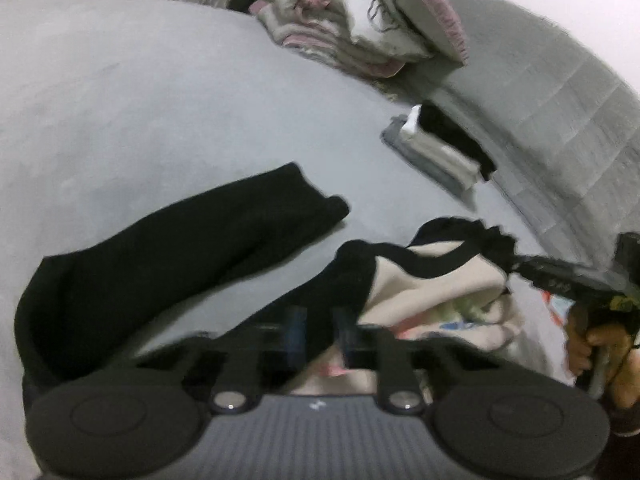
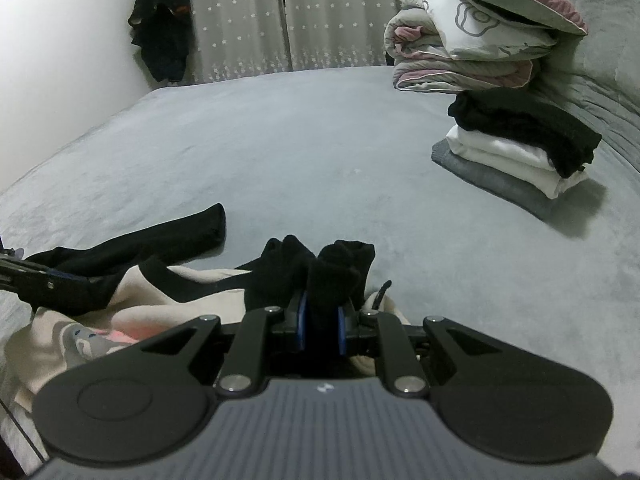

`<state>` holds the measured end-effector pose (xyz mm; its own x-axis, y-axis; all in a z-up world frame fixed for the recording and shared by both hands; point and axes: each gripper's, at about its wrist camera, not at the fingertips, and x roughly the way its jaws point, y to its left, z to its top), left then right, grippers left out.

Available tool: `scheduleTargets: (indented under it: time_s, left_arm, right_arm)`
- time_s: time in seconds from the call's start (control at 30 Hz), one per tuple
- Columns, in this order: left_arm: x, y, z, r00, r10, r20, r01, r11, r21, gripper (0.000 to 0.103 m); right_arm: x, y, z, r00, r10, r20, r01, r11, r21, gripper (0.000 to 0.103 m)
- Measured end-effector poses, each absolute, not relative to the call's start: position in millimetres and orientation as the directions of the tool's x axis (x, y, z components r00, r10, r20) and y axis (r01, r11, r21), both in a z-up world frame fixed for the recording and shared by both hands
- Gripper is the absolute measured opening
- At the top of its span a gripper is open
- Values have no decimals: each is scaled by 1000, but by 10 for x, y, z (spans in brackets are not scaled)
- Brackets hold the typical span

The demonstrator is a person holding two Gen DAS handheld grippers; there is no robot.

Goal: Fold clothes

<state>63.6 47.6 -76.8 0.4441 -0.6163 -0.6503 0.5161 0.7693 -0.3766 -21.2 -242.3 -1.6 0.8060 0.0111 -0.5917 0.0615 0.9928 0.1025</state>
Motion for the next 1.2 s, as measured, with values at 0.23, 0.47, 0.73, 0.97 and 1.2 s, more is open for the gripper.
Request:
scheduleTargets:
  time_s: [0.23, 0.47, 0.73, 0.97, 1.2]
  left_arm:
    - [618, 502, -498, 589, -591, -552, 469, 805, -362, 4]
    - [620, 464, -105, 755, -507, -415, 432, 862, -266, 4]
    - [1018, 349, 141, 853, -393, -343, 377, 919, -113, 4]
    - [1589, 350, 98, 886, -311, -343, 304, 950, -77, 4]
    - [2135, 323, -200, 883, -244, -402, 242, 969, -58, 4]
  right_arm:
    - [-187, -2356, 91, 835, -35, -549, 100, 991, 90, 14]
    - [9, -2218, 300, 882, -122, -454, 144, 989, 13, 13]
    - [621, -2228, 482, 897, -141, -418, 164, 986, 20, 13]
    - [1316, -2235, 409, 896, -152, -416, 167, 986, 0, 12]
    - [1910, -2173, 164, 888, -178, -423, 159, 984, -81, 8]
